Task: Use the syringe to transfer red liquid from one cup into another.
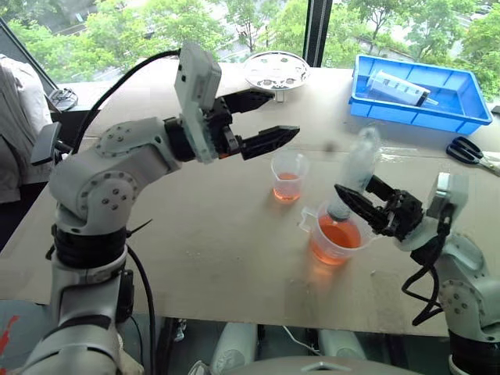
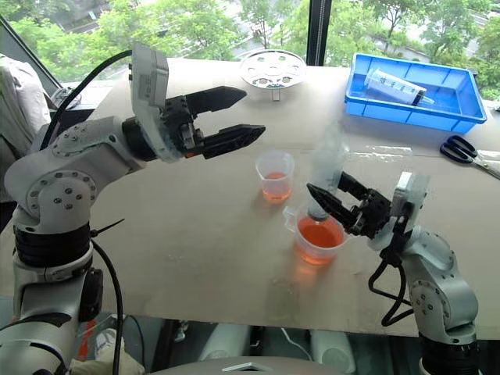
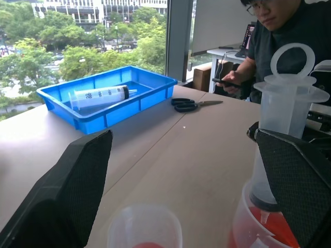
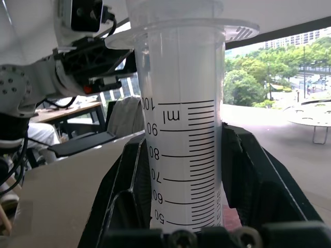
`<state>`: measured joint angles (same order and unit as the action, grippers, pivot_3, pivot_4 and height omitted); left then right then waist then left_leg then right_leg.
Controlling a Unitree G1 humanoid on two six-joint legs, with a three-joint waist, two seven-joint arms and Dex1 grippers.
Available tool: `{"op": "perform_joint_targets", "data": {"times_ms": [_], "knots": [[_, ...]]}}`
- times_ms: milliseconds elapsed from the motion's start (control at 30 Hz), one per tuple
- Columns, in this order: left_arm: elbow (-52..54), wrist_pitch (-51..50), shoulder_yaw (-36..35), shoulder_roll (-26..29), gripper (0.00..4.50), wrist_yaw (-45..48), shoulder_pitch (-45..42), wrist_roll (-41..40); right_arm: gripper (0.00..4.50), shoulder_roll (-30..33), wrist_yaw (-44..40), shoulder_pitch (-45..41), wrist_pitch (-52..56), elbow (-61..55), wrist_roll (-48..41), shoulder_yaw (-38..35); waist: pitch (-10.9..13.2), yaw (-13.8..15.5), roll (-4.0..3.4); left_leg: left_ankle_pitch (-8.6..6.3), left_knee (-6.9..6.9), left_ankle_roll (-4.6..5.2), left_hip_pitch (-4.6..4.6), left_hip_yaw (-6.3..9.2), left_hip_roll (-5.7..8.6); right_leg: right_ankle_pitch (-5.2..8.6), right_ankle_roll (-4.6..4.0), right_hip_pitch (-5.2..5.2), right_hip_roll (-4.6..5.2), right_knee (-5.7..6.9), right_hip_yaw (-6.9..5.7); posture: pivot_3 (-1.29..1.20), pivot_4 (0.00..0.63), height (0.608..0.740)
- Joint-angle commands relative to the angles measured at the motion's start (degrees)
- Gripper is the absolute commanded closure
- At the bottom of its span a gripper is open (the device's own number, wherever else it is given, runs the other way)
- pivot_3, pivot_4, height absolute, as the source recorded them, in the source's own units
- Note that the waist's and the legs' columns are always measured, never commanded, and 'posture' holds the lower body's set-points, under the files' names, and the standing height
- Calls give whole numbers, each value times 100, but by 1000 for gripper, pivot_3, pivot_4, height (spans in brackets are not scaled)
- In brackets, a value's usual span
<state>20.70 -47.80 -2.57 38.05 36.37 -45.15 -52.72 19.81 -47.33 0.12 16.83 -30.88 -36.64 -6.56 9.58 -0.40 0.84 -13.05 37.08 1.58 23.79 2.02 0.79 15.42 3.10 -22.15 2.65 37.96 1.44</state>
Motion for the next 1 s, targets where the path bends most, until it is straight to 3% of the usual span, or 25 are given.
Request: {"op": "perform_joint_targets", "data": {"times_ms": [33, 367, 667, 1000], "knots": [[-45, 56, 415, -247, 0, 121, -400, 318, 3051, 47, -337, 210, -553, 323, 395, 357, -4, -14, 6, 0, 2, 0, -1, -3, 1, 0, 0, 1, 1, 0, 3, 0, 150, 740], [-306, 337, 1215, -707, 0, 468, -716, 1290, 3051, 62, 58, 180, -745, 150, 411, 417, -8, -37, 13, 1, 5, -1, -15, 1, -7, -1, 0, 11, -9, 7, 5, 0, 150, 740], [-306, 166, 1084, -993, 0, 770, -832, 1201, 3052, -61, 790, 273, -404, -558, -154, 265, -6, -25, 9, 1, 8, -1, -7, 2, -3, -1, 0, 9, -2, 4, 4, 0, 150, 740], [-324, 89, 1104, -1090, 0, 987, -883, 1288, 3054, 215, 824, 594, -496, -577, 153, 300, -6, -28, 9, 0, 9, 0, -7, 2, -2, 0, 1, 9, -2, 4, 4, 0, 150, 740]]}}
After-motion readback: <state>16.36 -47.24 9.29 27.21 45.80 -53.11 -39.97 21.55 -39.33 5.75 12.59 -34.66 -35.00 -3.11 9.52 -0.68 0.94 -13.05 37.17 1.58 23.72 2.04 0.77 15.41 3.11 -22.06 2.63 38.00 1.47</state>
